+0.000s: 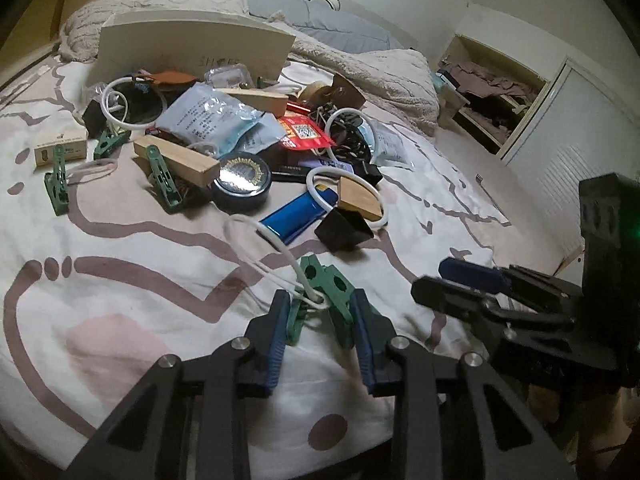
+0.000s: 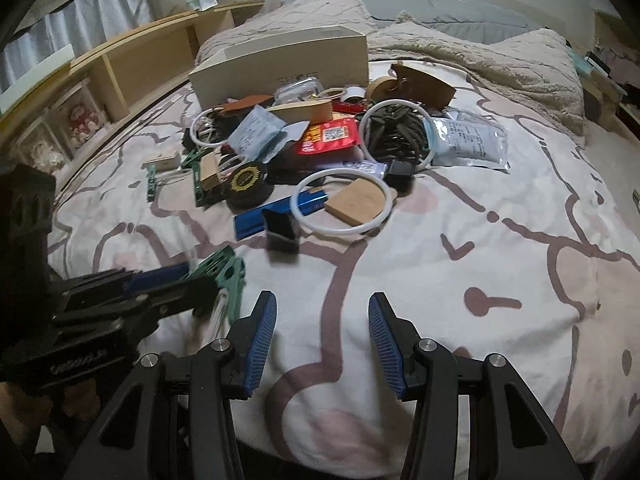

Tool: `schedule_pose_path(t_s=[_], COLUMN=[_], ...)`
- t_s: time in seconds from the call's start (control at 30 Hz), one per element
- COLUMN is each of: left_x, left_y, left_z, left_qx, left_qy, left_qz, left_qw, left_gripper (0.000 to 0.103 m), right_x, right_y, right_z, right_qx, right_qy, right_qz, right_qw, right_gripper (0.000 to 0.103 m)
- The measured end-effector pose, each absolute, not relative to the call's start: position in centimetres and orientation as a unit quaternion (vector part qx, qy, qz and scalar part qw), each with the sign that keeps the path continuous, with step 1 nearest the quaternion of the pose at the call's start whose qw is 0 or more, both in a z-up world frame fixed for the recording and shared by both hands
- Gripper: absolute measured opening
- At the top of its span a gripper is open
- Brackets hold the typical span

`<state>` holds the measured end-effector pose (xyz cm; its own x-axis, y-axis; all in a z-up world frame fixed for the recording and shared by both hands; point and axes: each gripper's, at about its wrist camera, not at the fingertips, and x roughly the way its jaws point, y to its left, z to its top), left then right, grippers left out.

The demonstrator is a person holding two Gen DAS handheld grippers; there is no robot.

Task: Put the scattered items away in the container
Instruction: 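Grasp a green clothespin with the left tool while the right tool grasps another green clothespin, then lift both held clothespins and carry them over the white shoe box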

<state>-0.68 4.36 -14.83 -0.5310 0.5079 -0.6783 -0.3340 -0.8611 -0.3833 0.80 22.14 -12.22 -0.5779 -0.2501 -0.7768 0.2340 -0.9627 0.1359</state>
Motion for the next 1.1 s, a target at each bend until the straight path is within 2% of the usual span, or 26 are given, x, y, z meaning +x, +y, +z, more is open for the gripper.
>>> schedule_pose_path(t_s=[0.2, 0.43, 0.93, 1.0, 1.1], left_x=[-0.5, -0.5, 0.2, 0.0, -0.2], left_y=[3.1, 1.0, -0.6, -0.9, -1.2], left_z=[-13.9, -13.6, -14.6, -14.7, -14.8], left_qx=[-0.402, -0.402, -0.413, -0.420, -0.429], left_qy=[-0.097, -0.042, -0.009, -0.025, -0.053], left_qz=[0.882, 0.898, 0.901, 0.898, 0.891], left_qw=[0.226, 0.177, 0.128, 0.128, 0.137], left_gripper=[0.030, 0.030, 0.031, 0.034, 0.049], right_x=[1.5, 1.3, 0.5, 0.5, 0.5], right_y=[20.7, 18.7, 16.4, 16.4, 16.6], right_z=[-12.0, -12.2, -13.7, -13.8, -13.9], right_qx=[0.439, 0.445, 0.467, 0.467, 0.463], right_qy=[-0.008, -0.010, -0.007, -0.010, -0.008], right_qz=[-0.884, -0.876, -0.865, -0.866, -0.871], right_qw=[0.162, 0.188, 0.182, 0.176, 0.164], right_gripper=[0.050, 0.050, 0.050, 0.047, 0.031])
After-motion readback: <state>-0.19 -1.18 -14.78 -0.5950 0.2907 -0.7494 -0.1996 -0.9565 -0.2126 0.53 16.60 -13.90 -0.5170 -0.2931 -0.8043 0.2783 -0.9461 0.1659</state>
